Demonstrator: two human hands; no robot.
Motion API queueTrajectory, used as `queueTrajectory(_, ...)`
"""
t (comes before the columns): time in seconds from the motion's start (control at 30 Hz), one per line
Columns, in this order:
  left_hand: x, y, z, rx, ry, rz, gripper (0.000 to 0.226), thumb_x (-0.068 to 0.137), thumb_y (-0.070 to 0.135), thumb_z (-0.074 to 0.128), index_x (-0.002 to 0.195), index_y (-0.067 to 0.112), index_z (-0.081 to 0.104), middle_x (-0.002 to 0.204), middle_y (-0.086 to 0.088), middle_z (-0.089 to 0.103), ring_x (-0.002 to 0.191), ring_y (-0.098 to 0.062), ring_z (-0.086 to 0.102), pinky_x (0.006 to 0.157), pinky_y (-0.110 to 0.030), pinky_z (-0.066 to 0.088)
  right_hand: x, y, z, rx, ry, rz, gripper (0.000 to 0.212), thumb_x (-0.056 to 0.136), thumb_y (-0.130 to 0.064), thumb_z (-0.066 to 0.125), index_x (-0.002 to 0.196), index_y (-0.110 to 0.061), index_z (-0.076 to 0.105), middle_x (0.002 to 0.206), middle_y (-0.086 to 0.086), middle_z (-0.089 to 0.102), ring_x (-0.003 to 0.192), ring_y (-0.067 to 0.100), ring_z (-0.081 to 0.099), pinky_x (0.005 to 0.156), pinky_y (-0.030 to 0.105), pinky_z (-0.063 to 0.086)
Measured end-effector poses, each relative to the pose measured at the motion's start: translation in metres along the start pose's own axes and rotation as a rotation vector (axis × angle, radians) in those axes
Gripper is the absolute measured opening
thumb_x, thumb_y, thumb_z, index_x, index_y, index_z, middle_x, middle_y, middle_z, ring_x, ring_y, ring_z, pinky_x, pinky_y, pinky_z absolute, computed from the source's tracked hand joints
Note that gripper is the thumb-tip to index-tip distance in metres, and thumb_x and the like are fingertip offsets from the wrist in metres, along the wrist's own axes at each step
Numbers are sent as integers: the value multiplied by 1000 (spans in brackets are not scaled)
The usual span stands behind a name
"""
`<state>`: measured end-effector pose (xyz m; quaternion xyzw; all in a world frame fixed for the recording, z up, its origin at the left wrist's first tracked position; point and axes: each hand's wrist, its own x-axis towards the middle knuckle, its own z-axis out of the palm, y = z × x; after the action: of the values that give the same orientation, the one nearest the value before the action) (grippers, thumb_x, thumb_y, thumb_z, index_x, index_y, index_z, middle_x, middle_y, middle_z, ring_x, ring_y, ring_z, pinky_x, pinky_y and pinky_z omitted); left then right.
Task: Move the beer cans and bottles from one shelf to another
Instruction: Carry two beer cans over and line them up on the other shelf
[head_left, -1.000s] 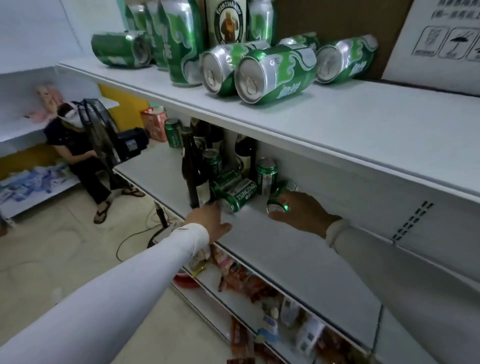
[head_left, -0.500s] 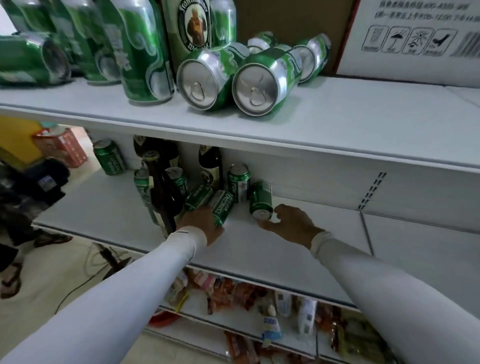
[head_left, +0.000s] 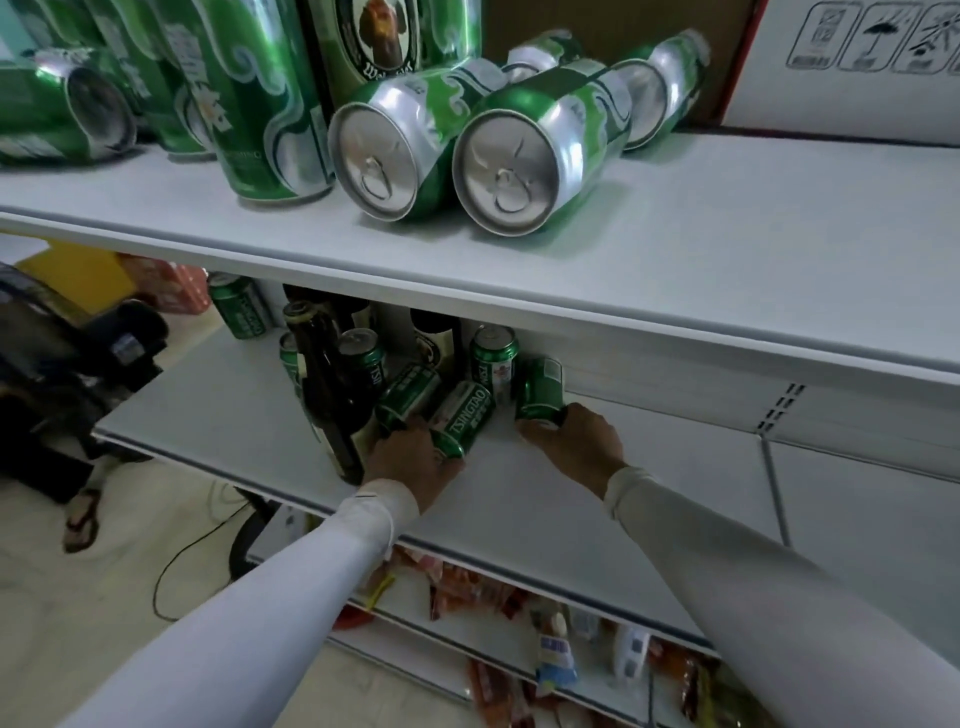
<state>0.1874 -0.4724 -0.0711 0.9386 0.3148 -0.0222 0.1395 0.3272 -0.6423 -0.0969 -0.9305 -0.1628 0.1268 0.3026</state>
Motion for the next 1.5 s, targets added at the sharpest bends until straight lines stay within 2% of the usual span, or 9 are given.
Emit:
queueTrajectory(0.2, -4, 2, -7, 11, -28, 36, 63, 78, 57, 64, 118, 12, 47, 113, -10, 65, 104, -32, 62, 86, -36, 49, -2, 15, -18, 9, 4, -55, 46, 74, -64, 68, 96, -24, 61, 88, -2, 63, 75, 18, 55, 61, 25, 38)
queueTrajectory(0.33, -4, 11, -25, 42, -9, 135, 70, 84, 52, 62, 134, 8, 43, 132, -11, 55, 120, -30, 53, 96, -34, 43, -8, 28, -38, -9, -28, -139, 41, 76, -52, 74, 102, -23, 62, 91, -5, 62, 76, 13, 56, 56, 20, 38)
queueTrajectory(0.53, 5, 31, -56, -69, 43, 362, 42, 76, 36, 74, 107, 10, 62, 110, -10, 67, 103, -31, 62, 85, -32, 48, -6, 40, -82, -43, 1, -309, 57, 70, -41, 84, 119, -19, 64, 112, 1, 69, 101, 22, 64, 86, 29, 50)
queueTrajectory(0.7, 8, 49, -61, -74, -14, 479, 23, 85, 25, 65, 103, 10, 65, 106, -12, 67, 100, -31, 62, 81, -25, 44, 0, 36, -112, -132, -97, -402, 54, 74, -41, 80, 122, -24, 62, 113, -2, 67, 103, 18, 61, 89, 28, 48)
queueTrajectory(0.87, 15, 57, -65, -58, -154, 525, 36, 85, 17, 63, 119, 4, 59, 121, -15, 62, 112, -31, 57, 91, -28, 43, 10, 18, -117, -282, -158, -340, 39, 79, -54, 71, 101, -23, 61, 96, -2, 65, 93, 21, 60, 77, 28, 43)
queueTrajectory(1.1, 18, 61, -55, -109, -164, 543, 35, 81, 17, 64, 115, 7, 57, 116, -14, 63, 107, -32, 58, 92, -36, 47, 11, -8, -111, -329, -125, -202, 54, 84, -70, 54, 89, -17, 52, 79, -5, 52, 86, 21, 54, 73, 26, 35)
queueTrajectory(1.23, 20, 55, -50, -161, -165, 515, 49, 75, 23, 73, 118, 8, 54, 120, -11, 61, 110, -29, 57, 95, -36, 46, 7, 0, -120, -251, -183, -210, 80, 79, -66, 64, 137, -13, 49, 132, 7, 58, 123, 27, 54, 92, 26, 38)
queueTrajectory(1.4, 20, 58, -40, -251, -152, 432, 67, 73, 30, 79, 129, 10, 48, 127, -10, 59, 117, -28, 55, 101, -40, 43, 2, 4, -107, -187, -155, -278, 59, 73, -50, 80, 116, -16, 58, 113, 4, 65, 106, 25, 60, 80, 28, 43)
queueTrajectory(1.5, 21, 58, -36, -308, -163, 397, 74, 70, 33, 81, 133, 15, 46, 132, -7, 57, 120, -27, 54, 104, -39, 43, -3, 6, -93, -113, -93, -267, 65, 72, -46, 83, 121, -15, 55, 118, 7, 63, 107, 27, 58, 86, 32, 47)
